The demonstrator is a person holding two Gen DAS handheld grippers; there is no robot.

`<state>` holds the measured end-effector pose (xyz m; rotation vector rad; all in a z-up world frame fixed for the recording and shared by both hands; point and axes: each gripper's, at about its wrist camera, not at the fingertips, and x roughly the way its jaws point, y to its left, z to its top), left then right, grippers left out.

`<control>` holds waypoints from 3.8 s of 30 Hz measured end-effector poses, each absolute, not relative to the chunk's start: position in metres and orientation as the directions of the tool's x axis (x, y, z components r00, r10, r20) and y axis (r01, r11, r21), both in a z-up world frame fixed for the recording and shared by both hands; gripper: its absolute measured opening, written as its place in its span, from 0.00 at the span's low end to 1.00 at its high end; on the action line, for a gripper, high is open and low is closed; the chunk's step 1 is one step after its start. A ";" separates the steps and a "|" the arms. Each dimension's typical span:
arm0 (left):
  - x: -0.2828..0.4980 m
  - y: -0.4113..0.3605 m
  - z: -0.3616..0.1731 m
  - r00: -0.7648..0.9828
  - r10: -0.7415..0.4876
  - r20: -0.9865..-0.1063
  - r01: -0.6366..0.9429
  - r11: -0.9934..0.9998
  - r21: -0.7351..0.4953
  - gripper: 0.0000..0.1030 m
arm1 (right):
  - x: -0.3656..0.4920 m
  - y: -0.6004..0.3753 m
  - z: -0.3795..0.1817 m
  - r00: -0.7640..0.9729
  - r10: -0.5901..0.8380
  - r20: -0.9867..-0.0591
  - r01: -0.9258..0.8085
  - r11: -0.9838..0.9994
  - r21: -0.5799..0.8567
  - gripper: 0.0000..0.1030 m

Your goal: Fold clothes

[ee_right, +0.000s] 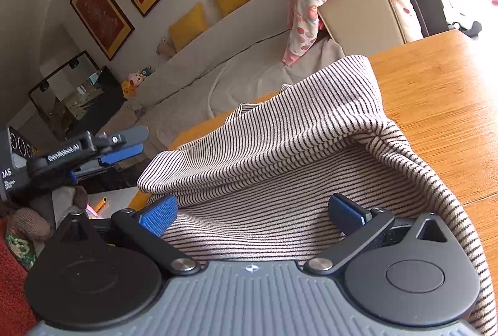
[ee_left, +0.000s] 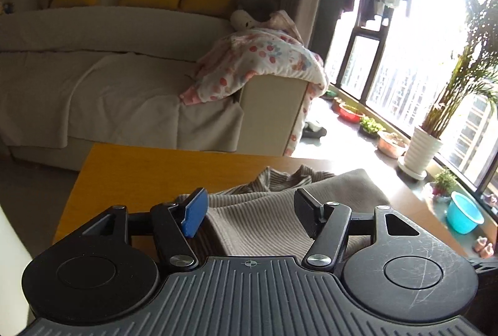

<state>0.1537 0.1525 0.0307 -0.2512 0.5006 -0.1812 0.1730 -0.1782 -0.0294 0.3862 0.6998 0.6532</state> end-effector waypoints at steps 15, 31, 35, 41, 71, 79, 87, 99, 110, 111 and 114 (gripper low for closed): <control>0.181 0.151 -0.026 0.777 -0.358 -0.518 0.126 0.895 -0.429 0.83 | 0.191 -0.146 0.031 0.709 0.543 -0.449 -0.511 0.836 0.203 1.00; 0.188 0.211 0.012 0.760 -0.247 -0.601 0.007 0.928 -0.373 0.93 | 0.274 -0.182 0.028 0.618 0.501 -0.606 -0.510 0.842 0.176 0.72; 0.204 0.221 0.008 0.714 -0.387 -0.584 0.020 0.845 -0.535 0.93 | 0.315 -0.204 0.026 0.581 0.543 -0.606 -0.442 0.836 0.326 0.72; 0.231 0.214 -0.016 0.661 -0.421 -0.622 0.017 0.836 -0.549 0.93 | 0.355 -0.200 -0.007 0.495 0.578 -0.649 -0.396 0.815 0.423 0.72; 0.082 0.149 0.052 0.650 -0.548 -0.526 0.447 0.836 -0.318 0.39 | 0.140 -0.205 0.076 0.455 0.647 -0.612 -0.721 0.671 0.173 0.06; 0.022 0.155 0.033 0.638 -0.471 -0.609 0.359 0.882 -0.305 0.58 | 0.082 -0.235 0.044 0.482 0.547 -0.685 -0.646 0.750 0.144 0.11; 0.008 0.190 0.046 0.708 -0.441 -0.552 0.221 0.880 -0.420 0.83 | 0.037 -0.205 0.083 0.659 0.549 -0.515 -0.681 0.725 -0.098 0.66; 0.019 0.192 0.051 0.744 -0.423 -0.517 0.162 0.865 -0.475 0.92 | -0.005 -0.009 -0.020 0.666 0.524 -0.531 -0.701 0.195 -0.686 0.70; 0.008 0.223 0.034 0.728 -0.555 -0.402 0.156 0.706 -0.691 0.95 | 0.121 -0.075 0.040 0.392 0.693 -0.605 -0.725 0.637 0.260 0.29; 0.011 0.222 0.027 0.708 -0.596 -0.378 0.158 0.656 -0.738 0.95 | 0.121 -0.076 0.036 0.386 0.697 -0.604 -0.719 0.638 0.277 0.29; 0.027 0.211 0.009 0.662 -0.676 -0.325 0.150 0.544 -0.826 0.96 | 0.119 -0.076 0.025 0.385 0.699 -0.603 -0.716 0.638 0.283 0.29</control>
